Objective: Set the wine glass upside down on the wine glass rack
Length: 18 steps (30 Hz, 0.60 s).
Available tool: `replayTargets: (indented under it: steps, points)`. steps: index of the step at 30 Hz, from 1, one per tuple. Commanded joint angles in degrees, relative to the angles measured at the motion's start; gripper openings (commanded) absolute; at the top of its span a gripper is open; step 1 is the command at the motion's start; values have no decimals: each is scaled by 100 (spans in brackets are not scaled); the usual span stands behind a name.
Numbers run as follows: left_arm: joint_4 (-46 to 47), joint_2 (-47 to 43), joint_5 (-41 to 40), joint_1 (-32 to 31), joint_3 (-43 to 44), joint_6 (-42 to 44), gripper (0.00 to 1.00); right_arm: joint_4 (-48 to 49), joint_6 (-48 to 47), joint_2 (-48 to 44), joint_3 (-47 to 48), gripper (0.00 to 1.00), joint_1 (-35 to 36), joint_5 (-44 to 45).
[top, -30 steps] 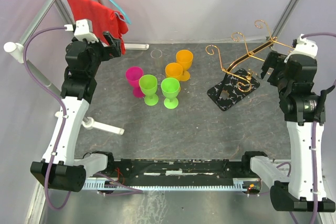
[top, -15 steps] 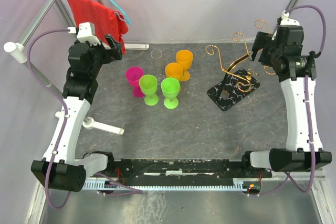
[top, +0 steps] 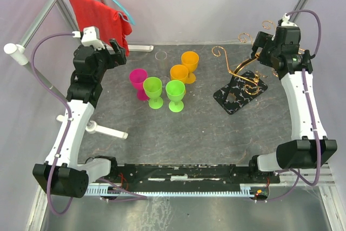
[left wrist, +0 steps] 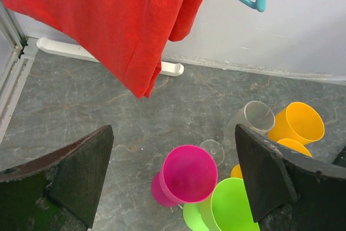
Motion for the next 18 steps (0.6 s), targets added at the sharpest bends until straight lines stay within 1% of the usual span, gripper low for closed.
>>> replayTargets:
  steps: [1, 9, 13, 18]
  points:
    - [200, -73, -111, -1, -27, 236, 99, 512, 334, 151, -76, 100, -7, -43]
    - [310, -151, -193, -1, -154, 333, 99, 512, 277, 503, 2, 100, 70, 417]
    - [357, -170, -181, 5, -213, 324, 99, 373, 133, 752, 230, 100, 159, 575]
    - [375, -188, -186, 3, -231, 333, 99, 389, -69, 693, 385, 100, 349, 738]
